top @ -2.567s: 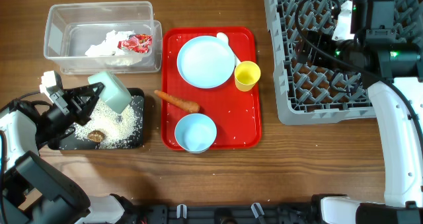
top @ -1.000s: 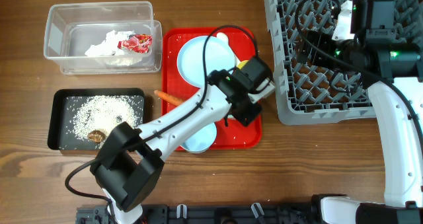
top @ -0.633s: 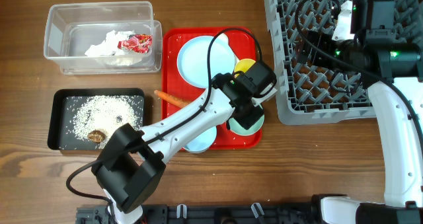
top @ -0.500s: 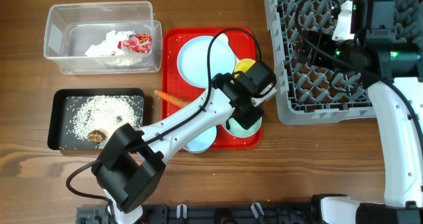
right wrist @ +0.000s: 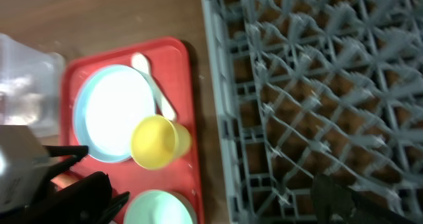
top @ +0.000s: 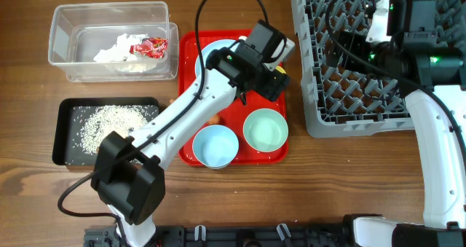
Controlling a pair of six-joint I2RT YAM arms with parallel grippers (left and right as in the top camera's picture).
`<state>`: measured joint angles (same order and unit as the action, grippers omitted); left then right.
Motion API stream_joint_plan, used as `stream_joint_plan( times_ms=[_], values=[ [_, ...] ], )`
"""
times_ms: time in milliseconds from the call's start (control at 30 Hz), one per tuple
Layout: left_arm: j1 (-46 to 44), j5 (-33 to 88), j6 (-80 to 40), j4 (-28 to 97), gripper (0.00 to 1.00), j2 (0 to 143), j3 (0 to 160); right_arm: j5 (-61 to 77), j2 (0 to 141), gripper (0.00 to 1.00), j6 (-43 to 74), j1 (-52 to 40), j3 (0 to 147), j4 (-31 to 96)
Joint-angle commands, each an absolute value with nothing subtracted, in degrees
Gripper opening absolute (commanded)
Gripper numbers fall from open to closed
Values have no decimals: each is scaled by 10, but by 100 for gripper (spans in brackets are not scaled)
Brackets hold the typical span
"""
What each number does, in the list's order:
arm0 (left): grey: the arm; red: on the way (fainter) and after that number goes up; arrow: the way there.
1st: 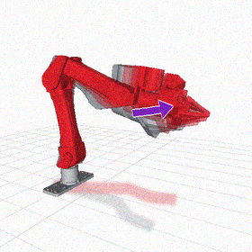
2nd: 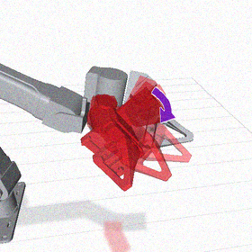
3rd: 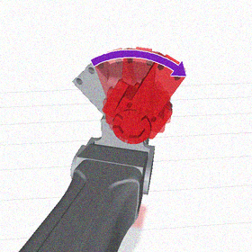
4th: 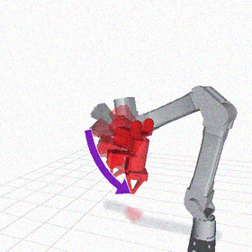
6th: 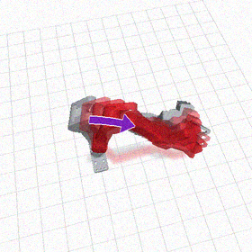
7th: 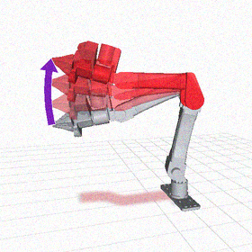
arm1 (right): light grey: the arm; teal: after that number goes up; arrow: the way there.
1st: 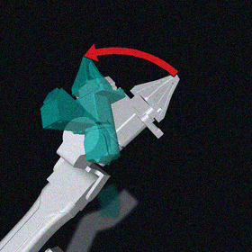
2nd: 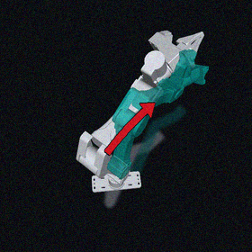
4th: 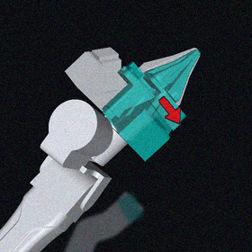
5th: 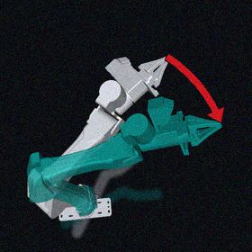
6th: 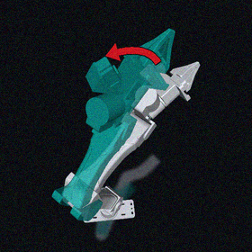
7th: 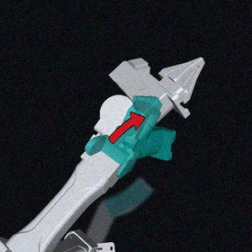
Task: Sort waste into correct bins and load items into the dishwasher rack
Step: 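Reach the left gripper to the yellow cup and grasp its rim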
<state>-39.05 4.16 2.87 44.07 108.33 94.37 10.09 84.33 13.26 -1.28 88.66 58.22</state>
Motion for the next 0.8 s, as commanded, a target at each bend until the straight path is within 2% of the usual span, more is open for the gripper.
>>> stream_joint_plan(
  times_ms=[0, 67, 167, 500, 767],
  values=[
    [-366, 49, 7, 439, 80, 1083, 948, 162, 850, 100, 147, -12, 895, 559],
    [-346, 82, -9, 435, 95, 1082, 950, 173, 852, 100, 152, -20, 895, 542],
    [-334, 113, -2, 420, 97, 1086, 950, 172, 856, 100, 152, -23, 895, 538],
    [-332, 102, 38, 379, 73, 1154, 950, 163, 859, 100, 151, -23, 895, 550],
    [-333, 101, 38, 363, 64, 1190, 949, 162, 859, 99, 150, -23, 895, 552]
  ],
)
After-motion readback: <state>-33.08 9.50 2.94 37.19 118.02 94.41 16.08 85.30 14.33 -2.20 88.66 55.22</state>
